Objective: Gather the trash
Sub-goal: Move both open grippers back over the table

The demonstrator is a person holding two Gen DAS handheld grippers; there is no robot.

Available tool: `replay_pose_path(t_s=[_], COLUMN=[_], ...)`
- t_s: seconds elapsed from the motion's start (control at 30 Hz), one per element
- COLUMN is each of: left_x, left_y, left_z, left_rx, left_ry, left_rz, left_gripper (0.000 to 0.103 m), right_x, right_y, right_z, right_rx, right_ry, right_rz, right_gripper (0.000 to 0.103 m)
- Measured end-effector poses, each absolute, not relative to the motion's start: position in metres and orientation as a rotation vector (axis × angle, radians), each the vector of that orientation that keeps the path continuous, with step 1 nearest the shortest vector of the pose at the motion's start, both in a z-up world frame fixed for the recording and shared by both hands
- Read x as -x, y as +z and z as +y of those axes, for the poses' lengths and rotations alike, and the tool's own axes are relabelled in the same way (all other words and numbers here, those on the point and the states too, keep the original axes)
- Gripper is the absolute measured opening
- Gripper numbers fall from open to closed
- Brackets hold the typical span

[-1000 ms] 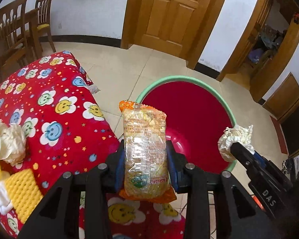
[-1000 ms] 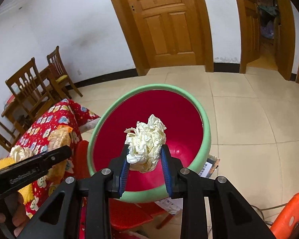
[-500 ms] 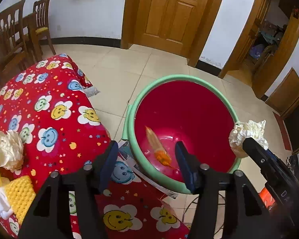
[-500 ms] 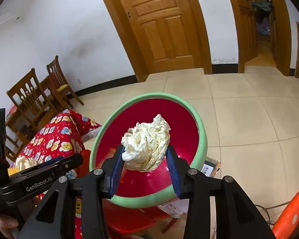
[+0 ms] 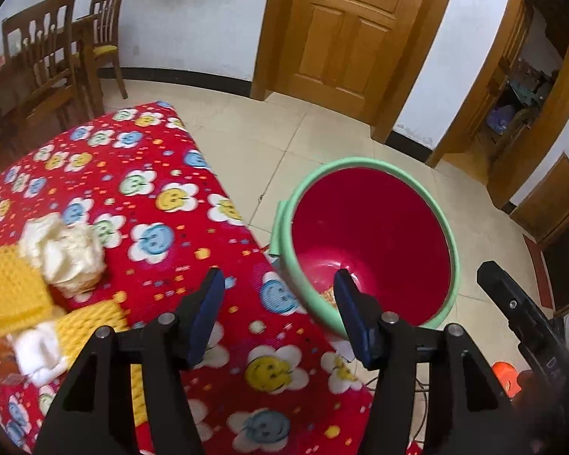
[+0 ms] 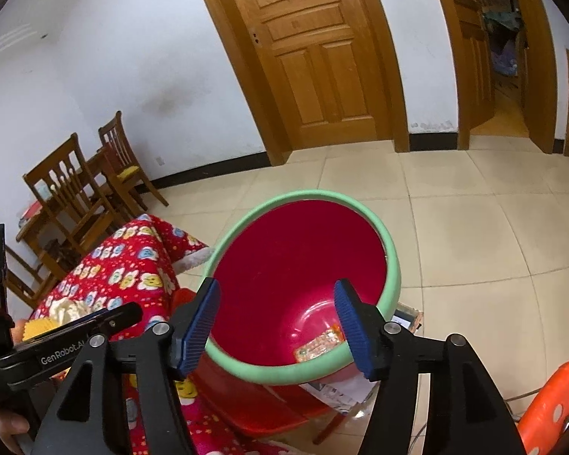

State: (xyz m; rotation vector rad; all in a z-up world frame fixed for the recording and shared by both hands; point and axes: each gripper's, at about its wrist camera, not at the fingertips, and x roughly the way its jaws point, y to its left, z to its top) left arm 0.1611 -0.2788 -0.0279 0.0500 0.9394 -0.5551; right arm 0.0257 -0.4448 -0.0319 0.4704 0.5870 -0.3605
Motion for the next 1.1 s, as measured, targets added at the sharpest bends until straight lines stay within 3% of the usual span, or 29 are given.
replay_pose_path(t_s=[1.1], left_x=[-0.102], left_y=[0.034], left_z=[-0.080], left_rx=[0.048], left_ry=[-0.259], left_rz=[0.821], left_gripper=[0.060], right_x=[-0.032], right_y=[0.019], right_z=[-0.300], right_rx=[-0.351], right_ry=[-0.085], right_rz=[0.584], right_gripper=[0.066])
